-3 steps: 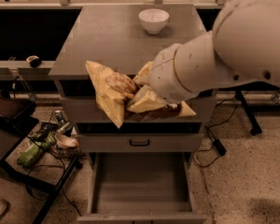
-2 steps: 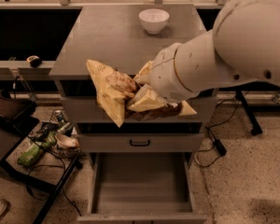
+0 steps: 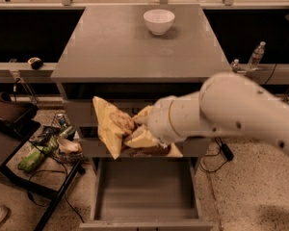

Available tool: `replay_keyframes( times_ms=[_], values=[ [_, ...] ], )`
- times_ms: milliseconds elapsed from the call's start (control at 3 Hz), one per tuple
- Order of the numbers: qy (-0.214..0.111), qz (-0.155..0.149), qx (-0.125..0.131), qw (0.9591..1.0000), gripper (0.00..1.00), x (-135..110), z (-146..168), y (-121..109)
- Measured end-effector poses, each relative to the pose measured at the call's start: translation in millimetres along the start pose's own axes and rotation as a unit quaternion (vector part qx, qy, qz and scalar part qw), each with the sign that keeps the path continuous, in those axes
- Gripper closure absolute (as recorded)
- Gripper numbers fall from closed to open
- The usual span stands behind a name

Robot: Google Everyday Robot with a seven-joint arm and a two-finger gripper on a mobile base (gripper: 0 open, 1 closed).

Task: Place brown chip bag into bottom drawer

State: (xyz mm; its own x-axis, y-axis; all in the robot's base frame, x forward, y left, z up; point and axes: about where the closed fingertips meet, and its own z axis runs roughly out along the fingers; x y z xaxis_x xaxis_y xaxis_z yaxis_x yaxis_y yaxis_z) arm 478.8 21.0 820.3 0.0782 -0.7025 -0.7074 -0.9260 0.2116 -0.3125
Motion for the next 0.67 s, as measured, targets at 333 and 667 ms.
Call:
replay_keyframes(
  times_ms=[333,667],
  values=[
    [-0.044,0.095,-0.021,0.9942,1.00,90,82,68],
    [-0.061,0.141,0.000,0.9881,1.00,143,123,85]
  ],
)
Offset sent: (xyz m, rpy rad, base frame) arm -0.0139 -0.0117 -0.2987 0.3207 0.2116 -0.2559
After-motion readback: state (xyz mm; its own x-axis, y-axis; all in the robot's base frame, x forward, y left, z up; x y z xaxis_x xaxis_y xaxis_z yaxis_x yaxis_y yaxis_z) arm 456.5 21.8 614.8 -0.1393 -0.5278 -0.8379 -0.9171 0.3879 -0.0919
